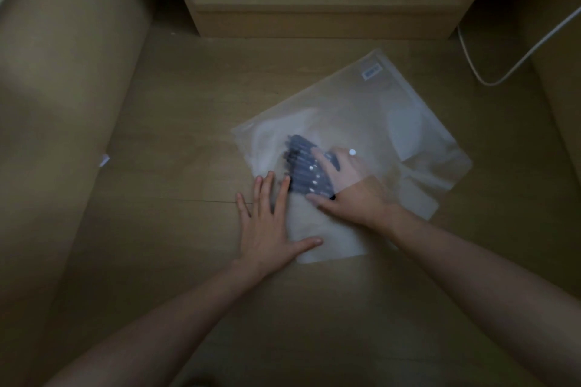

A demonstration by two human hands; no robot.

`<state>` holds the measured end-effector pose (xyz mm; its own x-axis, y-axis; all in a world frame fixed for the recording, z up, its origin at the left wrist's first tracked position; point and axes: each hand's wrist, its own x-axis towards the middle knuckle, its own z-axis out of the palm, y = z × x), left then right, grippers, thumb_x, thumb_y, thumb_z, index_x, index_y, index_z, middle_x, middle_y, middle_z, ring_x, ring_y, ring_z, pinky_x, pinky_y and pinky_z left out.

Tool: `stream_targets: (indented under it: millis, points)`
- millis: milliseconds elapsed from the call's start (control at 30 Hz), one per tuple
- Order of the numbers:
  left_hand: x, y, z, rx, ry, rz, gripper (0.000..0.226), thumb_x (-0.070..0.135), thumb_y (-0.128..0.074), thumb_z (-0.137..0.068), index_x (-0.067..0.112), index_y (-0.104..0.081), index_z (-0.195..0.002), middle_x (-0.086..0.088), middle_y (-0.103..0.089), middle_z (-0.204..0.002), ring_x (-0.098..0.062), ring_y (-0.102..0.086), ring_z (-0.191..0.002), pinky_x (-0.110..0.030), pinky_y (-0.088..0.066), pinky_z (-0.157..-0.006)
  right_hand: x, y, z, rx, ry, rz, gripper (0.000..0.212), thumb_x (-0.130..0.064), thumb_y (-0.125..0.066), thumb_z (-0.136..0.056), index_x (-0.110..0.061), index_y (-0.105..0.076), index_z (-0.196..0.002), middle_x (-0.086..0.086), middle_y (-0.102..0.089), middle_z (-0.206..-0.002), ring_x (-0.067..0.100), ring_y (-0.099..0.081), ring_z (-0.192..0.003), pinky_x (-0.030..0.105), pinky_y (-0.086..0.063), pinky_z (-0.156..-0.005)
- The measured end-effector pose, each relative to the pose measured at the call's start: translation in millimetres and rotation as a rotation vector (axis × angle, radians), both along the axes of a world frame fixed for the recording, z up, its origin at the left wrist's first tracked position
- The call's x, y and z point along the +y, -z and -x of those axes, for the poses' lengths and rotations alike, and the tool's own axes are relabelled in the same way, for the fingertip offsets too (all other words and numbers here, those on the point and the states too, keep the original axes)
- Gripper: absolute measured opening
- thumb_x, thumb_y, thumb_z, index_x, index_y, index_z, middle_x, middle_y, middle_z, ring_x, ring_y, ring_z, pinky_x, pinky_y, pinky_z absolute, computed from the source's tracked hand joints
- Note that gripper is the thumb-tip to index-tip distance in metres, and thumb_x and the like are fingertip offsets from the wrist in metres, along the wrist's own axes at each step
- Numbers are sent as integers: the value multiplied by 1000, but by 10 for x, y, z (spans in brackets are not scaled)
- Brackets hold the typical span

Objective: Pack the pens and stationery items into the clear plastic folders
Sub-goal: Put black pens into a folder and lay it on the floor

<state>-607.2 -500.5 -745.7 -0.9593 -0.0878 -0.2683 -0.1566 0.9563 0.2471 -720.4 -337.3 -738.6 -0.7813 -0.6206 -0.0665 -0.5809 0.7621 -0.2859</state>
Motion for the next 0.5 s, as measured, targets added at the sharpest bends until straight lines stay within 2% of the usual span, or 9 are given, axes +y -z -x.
stream_targets:
  millis: [167,233,333,433,500]
  points:
    - [4,10,3,3,11,0,116,93,-18,-52,32,31,-138,-4,23,-157,-18,27,-141,-57,11,-112,-190,87,-109,111,259,54,83,-51,-64,-77,-5,-39,-141,22,-55,-112,37,-55,-91,38,-46,-78]
    - [7,9,6,11,5,-6,116,93,-19,-53,30,26,-140,-5,20,-158,-19,25,-142,-57,11,-112,-254,96,-120,110,335,34,81,-56,-55,-78,-3,-41,-139,22,-57,-109,36,-57,-91,36,-48,-76]
    - [5,2,2,0,11,22,116,93,-16,-52,30,25,-140,-6,20,-158,-21,23,-143,-59,9,-113,-338,84,-136,77,422,34,87,-60,-33,-79,1,-38,-140,25,-56,-114,39,-55,-97,39,-47,-81]
    - [3,7,0,-1,9,25,116,93,-16,-52,29,27,-139,-6,19,-158,-22,21,-144,-59,9,-113,-406,77,-171,51,441,87,90,-61,-29,-81,4,-31,-143,28,-51,-121,39,-50,-103,41,-42,-88]
    - [0,17,3,6,6,21,116,93,-18,-52,30,29,-138,-6,18,-158,-22,22,-144,-58,11,-112,-405,86,-214,47,421,143,91,-62,-35,-80,6,-33,-142,28,-52,-116,40,-51,-99,41,-43,-86]
